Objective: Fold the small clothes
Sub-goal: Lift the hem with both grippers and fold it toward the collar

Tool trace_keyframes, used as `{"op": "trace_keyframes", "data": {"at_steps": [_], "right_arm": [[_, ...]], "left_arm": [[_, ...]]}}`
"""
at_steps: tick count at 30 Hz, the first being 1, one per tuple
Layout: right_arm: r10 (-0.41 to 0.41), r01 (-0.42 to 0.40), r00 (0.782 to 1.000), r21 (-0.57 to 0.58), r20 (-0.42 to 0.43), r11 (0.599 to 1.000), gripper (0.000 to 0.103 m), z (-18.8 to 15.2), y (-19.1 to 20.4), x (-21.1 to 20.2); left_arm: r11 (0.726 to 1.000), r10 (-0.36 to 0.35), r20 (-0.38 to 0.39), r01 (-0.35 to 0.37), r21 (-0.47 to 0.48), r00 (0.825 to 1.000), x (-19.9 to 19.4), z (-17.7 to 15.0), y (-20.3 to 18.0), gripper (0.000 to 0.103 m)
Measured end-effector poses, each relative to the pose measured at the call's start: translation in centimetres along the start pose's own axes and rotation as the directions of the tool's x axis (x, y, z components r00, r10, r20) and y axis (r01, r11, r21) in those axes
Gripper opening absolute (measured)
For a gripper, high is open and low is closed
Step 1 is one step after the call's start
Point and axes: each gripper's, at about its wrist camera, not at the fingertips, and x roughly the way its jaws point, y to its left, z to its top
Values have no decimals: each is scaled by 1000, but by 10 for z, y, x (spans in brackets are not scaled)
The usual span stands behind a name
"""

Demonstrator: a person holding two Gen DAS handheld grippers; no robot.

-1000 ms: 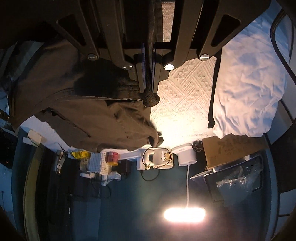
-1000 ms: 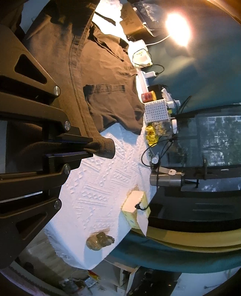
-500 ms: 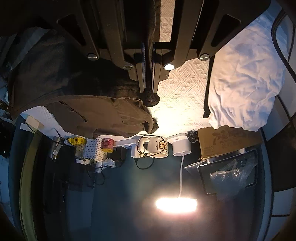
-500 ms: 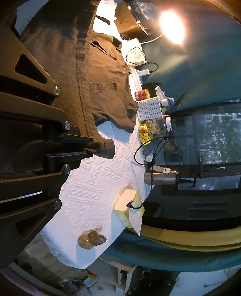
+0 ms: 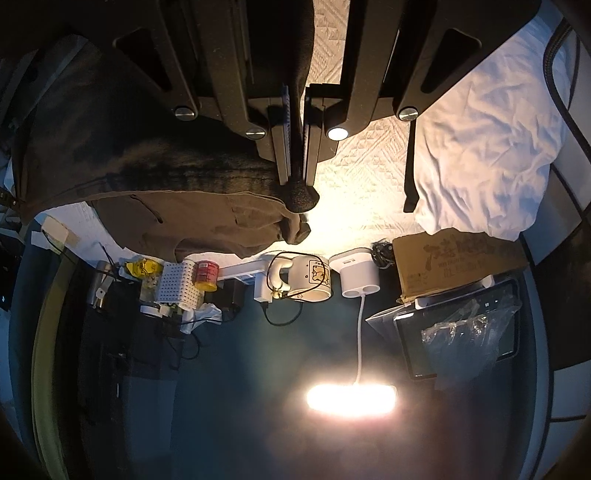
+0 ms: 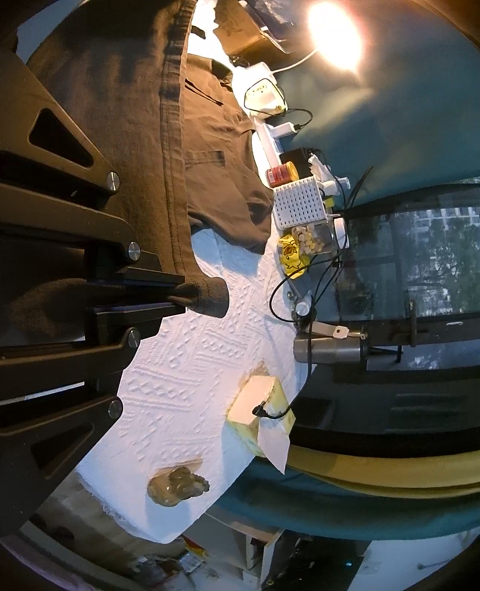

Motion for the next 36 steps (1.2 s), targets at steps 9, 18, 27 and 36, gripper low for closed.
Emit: {"op": "trace_keyframes", "data": {"at_steps": [9,18,27,36], "right_arm": [[1,-1,1000,16,-16,1000,9,15,1,14],[12,-12,1000,13,-11,1000,9,39,7,32],[13,-13,1000,24,-19,1000,9,61,11,54],[9,-9,1000,21,-13,1000,9,82,18,72]], "left_arm": [[1000,-2,-18,2,-6,1000,14,14,2,4],[1000,7,-17,-7,-7,1000,29,33,5,4],[1000,8,-30,-9,-9,1000,49,51,7,4],[1000,1,-38,-1,-9,999,68,66,11,4]]}}
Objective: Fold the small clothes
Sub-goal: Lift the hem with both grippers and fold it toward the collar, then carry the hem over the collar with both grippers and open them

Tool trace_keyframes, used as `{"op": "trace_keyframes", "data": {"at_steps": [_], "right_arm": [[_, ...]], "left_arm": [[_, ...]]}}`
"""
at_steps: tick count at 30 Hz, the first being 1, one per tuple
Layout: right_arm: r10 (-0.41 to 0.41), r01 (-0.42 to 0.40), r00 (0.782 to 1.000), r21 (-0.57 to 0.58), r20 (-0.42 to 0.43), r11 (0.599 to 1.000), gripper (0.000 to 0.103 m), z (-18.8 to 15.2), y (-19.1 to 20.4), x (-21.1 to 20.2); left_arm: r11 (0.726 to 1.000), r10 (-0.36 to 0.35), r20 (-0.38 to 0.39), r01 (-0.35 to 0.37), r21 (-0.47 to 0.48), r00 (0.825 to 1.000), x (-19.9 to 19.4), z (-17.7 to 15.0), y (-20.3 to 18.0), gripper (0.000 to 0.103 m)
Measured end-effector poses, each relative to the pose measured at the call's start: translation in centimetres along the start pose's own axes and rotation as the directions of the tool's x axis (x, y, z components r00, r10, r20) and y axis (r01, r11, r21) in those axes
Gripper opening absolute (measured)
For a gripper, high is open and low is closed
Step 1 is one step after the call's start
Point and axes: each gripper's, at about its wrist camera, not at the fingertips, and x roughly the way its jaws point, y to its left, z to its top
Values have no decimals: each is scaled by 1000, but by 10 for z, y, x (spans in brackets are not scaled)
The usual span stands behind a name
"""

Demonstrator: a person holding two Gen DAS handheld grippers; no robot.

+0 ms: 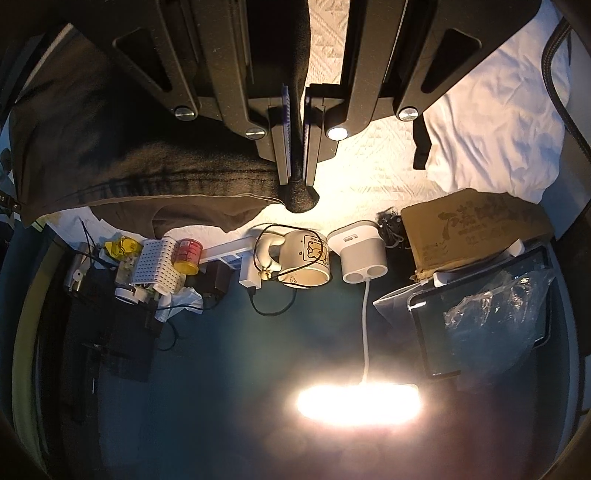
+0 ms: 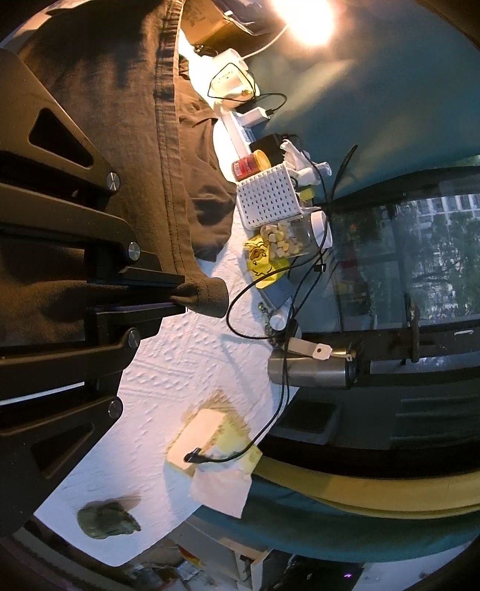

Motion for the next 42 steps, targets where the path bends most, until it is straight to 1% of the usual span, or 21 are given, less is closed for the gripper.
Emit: {"op": "trace_keyframes", "data": {"at_steps": [19,25,31,38,42], "right_arm": [[-14,14,1000,-15,9,1000,9,35,18,37],[-6,6,1000,-25,8,1000,9,45,24,54],[-4,5,1000,-42,10,999,9,56,32,71],[-5,7,999,-64,32,998,9,74,44,89],[-12,15,999,-74,40,997,9,83,49,100]], "left_arm": [[1000,-30,-28,31,5,999,45,26,5,4],[999,-33,-38,32,-17,999,60,32,11,4],[999,-23,-42,22,-29,999,79,38,16,4],[1000,2,-35,-2,-6,999,101,51,24,4],[1000,4,-29,-4,4,1000,111,60,28,4]]}}
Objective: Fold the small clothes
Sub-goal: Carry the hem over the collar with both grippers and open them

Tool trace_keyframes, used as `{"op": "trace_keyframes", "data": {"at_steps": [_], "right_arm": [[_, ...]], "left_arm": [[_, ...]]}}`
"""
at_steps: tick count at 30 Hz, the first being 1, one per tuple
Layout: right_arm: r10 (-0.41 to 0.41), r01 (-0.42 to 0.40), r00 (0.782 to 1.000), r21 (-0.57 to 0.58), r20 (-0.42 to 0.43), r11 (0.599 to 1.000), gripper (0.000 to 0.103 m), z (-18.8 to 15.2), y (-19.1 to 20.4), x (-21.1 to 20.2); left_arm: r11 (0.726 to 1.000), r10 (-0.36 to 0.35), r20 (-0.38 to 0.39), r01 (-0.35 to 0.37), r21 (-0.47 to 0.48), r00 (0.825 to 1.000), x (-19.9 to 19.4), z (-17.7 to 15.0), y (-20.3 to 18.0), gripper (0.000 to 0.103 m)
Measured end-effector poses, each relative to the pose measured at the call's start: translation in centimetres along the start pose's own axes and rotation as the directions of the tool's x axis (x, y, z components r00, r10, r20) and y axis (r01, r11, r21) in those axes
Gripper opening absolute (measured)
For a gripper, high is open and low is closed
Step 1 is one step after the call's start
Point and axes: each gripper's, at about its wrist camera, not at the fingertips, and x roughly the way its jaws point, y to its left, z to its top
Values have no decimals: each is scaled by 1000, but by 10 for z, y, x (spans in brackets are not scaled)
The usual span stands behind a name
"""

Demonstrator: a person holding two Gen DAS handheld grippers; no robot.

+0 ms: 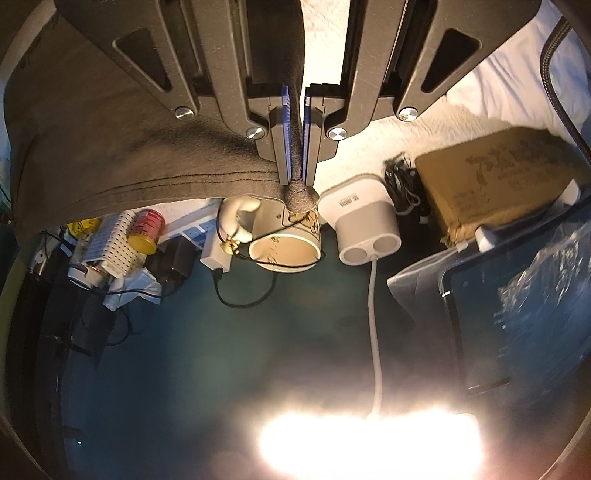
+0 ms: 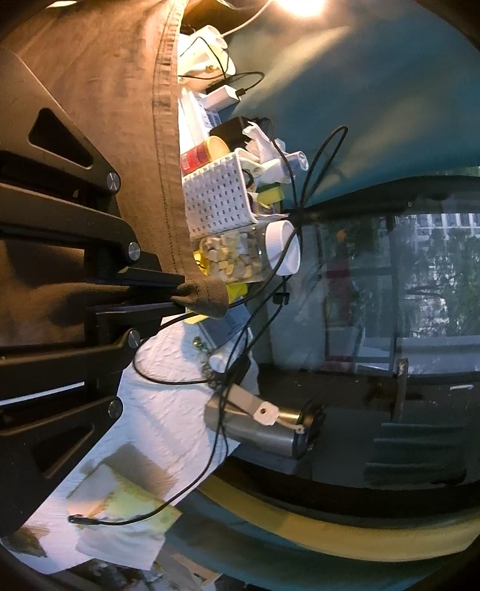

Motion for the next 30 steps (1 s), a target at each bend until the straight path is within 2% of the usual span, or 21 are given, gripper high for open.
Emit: {"op": "trace_keyframes", "data": {"at_steps": [9,17,23,28,29,30], "right_arm": [[-4,4,1000,-15,15,1000,9,19,5,21],[3,-3,1000,-13,-7,1000,9,22,10,44],[0,0,999,-8,-53,1000,9,18,11,62],[-11,10,995,-5,-103,1000,9,16,11,73],[-13,12,994,-9,-108,1000,11,16,12,74],[-19,18,994,-13,-109,1000,17,15,13,74]], "left_arm": [[999,0,7,-1,38,1000,25,19,-3,4],[998,7,3,-7,63,1000,47,27,-8,4],[993,56,-42,-51,105,998,71,16,-15,4],[994,68,-108,-57,96,992,86,9,-9,6],[993,78,-115,-66,99,990,89,7,-9,6],[993,81,-119,-70,97,990,90,6,-8,6]]}}
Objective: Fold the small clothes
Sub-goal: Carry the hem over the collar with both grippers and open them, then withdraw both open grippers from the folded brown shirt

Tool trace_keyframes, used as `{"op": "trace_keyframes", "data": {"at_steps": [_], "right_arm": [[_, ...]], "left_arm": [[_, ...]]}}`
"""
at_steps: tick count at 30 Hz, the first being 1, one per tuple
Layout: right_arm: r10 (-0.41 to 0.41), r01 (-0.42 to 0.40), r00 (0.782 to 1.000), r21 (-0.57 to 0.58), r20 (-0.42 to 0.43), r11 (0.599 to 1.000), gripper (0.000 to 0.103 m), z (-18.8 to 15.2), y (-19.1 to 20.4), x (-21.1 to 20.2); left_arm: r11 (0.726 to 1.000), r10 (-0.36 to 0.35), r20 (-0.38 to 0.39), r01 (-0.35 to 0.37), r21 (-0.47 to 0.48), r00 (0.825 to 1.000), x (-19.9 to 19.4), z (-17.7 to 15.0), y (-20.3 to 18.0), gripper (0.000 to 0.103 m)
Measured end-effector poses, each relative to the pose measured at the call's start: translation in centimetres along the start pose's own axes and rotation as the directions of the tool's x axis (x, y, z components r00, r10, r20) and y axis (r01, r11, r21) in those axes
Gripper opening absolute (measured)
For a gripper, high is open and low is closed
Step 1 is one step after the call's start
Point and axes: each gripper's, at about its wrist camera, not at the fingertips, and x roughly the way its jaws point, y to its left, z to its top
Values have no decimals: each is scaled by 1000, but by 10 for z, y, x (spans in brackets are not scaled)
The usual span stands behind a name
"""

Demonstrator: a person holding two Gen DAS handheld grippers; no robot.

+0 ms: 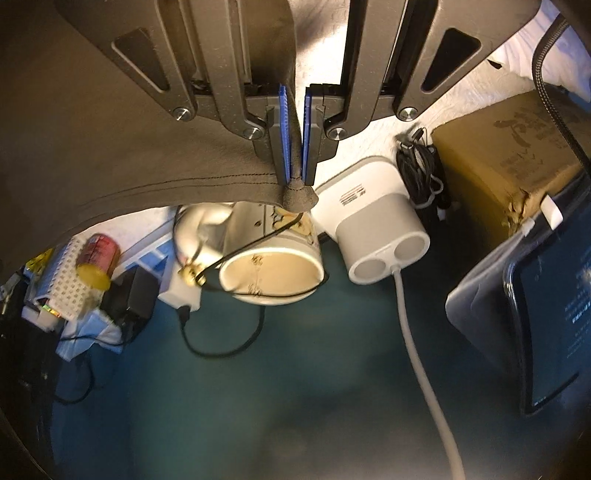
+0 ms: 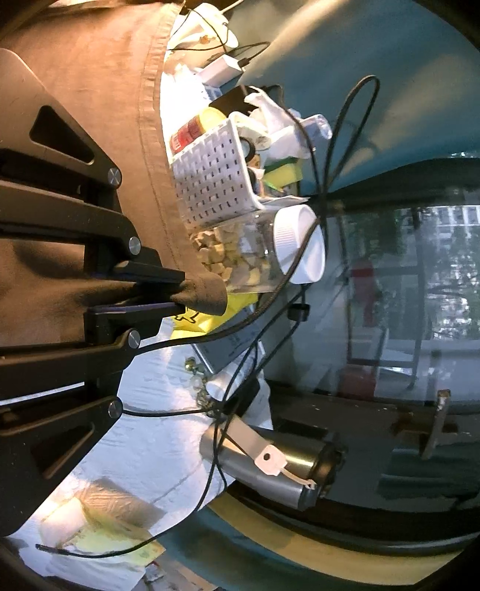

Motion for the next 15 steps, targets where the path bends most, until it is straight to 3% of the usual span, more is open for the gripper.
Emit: {"op": "trace_keyframes", "data": {"at_steps": [3,10,12,13,14,15], "right_arm": [[0,0,1000,0,1,1000,29,0,0,-2],[-5,5,1000,-8,3,1000,31,-2,2,-13],[-6,6,1000,-6,4,1000,31,-4,2,-17],[-8,8,1000,-6,6,1000,31,-5,2,-21],[-9,9,1000,-6,8,1000,31,-5,2,-23],[-10,10,1000,-6,9,1000,31,-6,1,-26]], "left_arm": [[1000,6,-15,-6,-11,1000,4,-4,2,6],[999,47,-27,-47,-9,999,-2,-8,8,7],[999,44,-29,-44,-3,999,-5,-10,8,19],[999,40,-26,-40,-4,999,-8,-10,8,35],[999,36,-17,-36,-7,999,-12,-12,7,45],[999,33,-11,-34,-9,999,-15,-13,7,46]]}}
